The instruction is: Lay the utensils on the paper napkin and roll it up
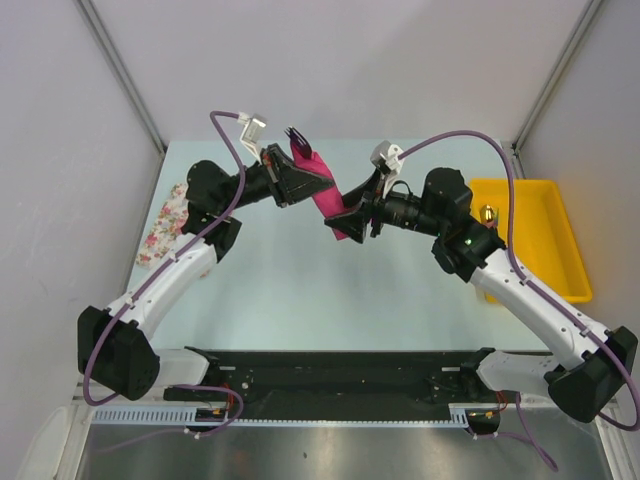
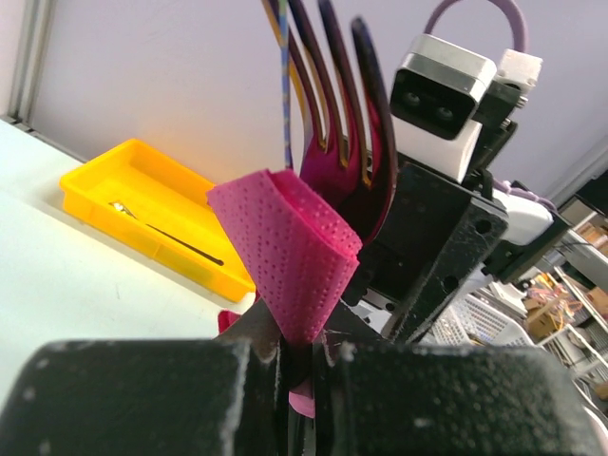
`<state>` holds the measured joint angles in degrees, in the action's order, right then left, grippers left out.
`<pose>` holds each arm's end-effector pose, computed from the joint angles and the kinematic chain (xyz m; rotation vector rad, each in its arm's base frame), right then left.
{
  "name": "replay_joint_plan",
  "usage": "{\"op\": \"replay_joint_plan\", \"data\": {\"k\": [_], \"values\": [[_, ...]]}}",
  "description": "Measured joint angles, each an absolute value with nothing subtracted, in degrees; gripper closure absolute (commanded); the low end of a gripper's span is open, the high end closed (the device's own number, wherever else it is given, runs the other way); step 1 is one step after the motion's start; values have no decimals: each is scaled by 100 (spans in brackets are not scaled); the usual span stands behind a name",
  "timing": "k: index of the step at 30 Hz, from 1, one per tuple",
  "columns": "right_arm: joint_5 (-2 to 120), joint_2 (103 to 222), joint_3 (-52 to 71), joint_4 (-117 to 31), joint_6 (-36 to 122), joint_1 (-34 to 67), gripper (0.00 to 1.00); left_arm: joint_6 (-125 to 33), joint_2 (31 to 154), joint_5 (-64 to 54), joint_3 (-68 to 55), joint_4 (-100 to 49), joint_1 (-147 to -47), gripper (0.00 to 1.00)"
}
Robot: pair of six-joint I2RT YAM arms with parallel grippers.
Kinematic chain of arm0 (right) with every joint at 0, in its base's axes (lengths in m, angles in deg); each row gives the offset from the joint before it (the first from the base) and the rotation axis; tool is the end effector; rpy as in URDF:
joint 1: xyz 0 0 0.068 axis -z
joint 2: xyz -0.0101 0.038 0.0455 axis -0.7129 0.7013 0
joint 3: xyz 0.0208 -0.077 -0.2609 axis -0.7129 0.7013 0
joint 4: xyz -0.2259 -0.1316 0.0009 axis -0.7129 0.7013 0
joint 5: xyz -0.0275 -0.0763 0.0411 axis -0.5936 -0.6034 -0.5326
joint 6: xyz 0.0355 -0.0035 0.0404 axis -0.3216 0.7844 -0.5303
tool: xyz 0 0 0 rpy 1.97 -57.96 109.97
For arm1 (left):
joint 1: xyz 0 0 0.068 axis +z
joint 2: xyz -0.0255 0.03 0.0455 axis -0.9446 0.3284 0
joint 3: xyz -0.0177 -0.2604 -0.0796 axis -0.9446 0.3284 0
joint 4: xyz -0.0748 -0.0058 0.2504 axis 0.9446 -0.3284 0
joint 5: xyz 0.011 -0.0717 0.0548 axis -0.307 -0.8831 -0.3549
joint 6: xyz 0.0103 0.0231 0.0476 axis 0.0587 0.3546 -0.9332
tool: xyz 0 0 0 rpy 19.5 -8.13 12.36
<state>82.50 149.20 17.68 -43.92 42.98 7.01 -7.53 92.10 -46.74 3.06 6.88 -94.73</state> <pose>0.2011 0.1831 0.4132 -0.8730 1.4393 1.0363 0.2551 -0.1430 0.4125 0.5648 1.4039 -1.5804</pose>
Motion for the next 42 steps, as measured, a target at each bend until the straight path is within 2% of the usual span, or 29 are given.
{"op": "replay_joint_plan", "data": {"k": [4,9,30,32,36,39,42], "values": [[8610,14944,1777,-4536,4160,749,52,-570,9210,-4805,354,939,-9473,100],[8984,15046,1777,-4707,3915,850,55,-467,9210,-4937,389,1122,-9471,100],[9423,15228,1777,-5043,3568,907,57,-360,9210,-4956,389,1133,-9471,100],[9421,15247,1777,-5046,3572,904,63,-367,9210,-4934,389,1085,-9471,100],[9395,15293,1774,-5043,3646,898,100,-380,9210,-4934,389,1033,-9469,100],[9382,15304,1753,-5015,3579,896,100,-445,9215,-4972,389,1055,-9447,98],[9380,15335,1709,-4998,3531,898,100,-493,9208,-4983,389,1090,-9436,80]]}}
